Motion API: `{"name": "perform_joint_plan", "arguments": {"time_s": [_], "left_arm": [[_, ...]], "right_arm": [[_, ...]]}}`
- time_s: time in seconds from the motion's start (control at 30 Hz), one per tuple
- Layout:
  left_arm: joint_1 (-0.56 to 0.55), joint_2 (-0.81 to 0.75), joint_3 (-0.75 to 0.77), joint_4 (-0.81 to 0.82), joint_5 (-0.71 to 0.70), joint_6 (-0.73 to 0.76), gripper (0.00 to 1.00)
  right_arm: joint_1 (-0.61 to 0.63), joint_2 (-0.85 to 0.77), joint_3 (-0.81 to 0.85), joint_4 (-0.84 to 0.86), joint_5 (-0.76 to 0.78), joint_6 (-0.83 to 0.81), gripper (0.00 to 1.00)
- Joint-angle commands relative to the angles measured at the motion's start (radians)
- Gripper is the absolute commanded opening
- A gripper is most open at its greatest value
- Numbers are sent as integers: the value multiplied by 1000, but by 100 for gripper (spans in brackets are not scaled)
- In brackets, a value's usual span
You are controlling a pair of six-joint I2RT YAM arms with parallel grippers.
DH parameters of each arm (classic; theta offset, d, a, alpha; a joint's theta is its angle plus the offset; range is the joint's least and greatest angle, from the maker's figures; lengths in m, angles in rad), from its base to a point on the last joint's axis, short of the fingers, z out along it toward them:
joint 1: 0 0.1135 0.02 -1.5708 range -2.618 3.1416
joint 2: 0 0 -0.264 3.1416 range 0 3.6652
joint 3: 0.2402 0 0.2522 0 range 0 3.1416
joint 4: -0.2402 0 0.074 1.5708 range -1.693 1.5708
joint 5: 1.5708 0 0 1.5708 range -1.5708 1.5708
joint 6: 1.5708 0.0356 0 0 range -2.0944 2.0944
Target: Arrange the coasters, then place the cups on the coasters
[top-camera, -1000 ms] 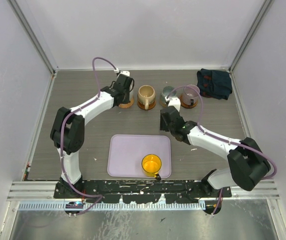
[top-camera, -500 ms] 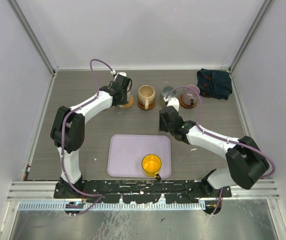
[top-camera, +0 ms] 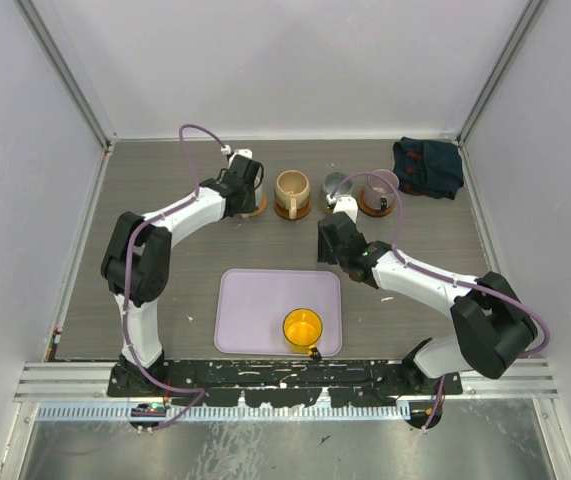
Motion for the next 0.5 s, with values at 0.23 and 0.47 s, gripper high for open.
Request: {"name": "perform_joint_plan", "arguments": {"time_s": [0.23,0.47], "left_arm": [[4,-46,-20,192,-18,-5,0],[4,-62,-51,234,-20,-3,0]], "right_arm": [[-1,5,29,42,-22,18,47],[0,10,26,46,-35,28,47]]}}
